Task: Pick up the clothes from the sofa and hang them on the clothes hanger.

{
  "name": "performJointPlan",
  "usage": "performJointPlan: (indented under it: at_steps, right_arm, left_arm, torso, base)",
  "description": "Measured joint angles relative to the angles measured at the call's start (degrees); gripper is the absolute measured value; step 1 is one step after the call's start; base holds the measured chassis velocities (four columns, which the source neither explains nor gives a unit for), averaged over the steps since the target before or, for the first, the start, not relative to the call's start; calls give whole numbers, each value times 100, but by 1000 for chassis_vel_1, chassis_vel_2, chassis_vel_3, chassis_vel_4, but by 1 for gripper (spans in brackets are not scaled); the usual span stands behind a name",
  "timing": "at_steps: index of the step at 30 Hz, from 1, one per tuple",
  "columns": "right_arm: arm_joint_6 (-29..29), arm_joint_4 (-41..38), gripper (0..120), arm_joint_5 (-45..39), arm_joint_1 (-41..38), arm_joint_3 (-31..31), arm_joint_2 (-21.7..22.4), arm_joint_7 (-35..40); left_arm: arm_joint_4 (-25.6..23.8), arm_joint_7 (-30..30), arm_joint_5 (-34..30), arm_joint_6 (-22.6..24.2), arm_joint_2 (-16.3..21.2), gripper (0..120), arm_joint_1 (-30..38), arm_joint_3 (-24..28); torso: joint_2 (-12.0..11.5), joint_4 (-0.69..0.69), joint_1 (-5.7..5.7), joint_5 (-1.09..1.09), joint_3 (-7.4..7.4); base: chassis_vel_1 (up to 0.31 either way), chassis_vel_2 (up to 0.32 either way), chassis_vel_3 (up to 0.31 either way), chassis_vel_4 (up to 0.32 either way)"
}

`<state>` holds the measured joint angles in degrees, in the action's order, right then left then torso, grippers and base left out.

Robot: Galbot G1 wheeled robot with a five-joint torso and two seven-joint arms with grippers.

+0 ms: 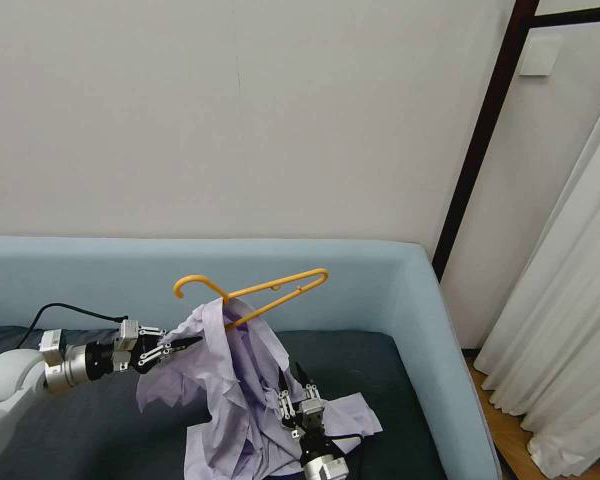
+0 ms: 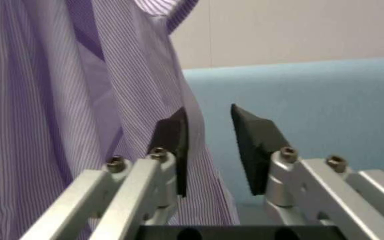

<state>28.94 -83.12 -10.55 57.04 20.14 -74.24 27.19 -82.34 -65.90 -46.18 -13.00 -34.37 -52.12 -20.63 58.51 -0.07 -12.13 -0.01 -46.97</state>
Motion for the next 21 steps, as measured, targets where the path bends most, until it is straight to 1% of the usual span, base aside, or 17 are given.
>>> performJointPlan:
  at_steps: [2,5,7,10,11,12,15,16,20,21]
  right_arm:
    - [4,-46,13,30,2,-57,37,-115]
    - [95,-50,1,-47,-19,-178,40,-343]
    - [110,-50,0,-67,-26,-202,39,-378]
    - [254,-168,0,-377,-64,-584,144,-950]
    - [254,-168,0,-377,-64,-584,144,-950]
    - [246,-279,0,-554,-64,-765,222,-1087]
    - [162,-582,0,-1082,-69,-1320,438,-1514]
    - [162,-582,0,-1082,-69,-1320,438,-1514]
    - [-108,-1055,0,-1799,-230,-1790,741,-1878]
    - [-108,-1055,0,-1799,-230,-1790,741,-1878]
  left_arm:
    - [-12,1,1,-2,-16,1,-8,-3]
    - [-21,3,19,-11,-45,1,-24,-3]
    - [-24,3,23,-12,-48,1,-28,-3]
    - [-30,3,68,-47,-86,1,-65,-18]
    - [-30,3,68,-47,-86,1,-65,-18]
    - [-2,-5,73,-105,-110,1,-63,-28]
    - [40,-44,48,-196,-175,1,-68,-42]
    - [40,-44,48,-196,-175,1,-68,-42]
    - [69,-140,28,-223,-242,1,-27,-16]
    - [69,-140,28,-223,-242,1,-27,-16]
  torso:
    - [0,0,0,0,0]
    - [0,0,0,0,0]
    - [0,0,0,0,0]
    - [0,0,0,1,0]
    - [0,0,0,1,0]
    - [0,1,0,2,0]
    - [0,0,0,2,0]
    - [0,0,0,2,0]
    - [0,0,0,1,0]
    - [0,0,0,1,0]
  base:
    - [0,0,0,0]
    - [0,0,0,0]
    - [0,0,0,0]
    - [0,0,0,0]
    - [0,0,0,0]
    - [0,0,0,0]
    - [0,0,0,0]
    - [0,0,0,0]
    - [0,0,0,0]
    - [0,0,0,0]
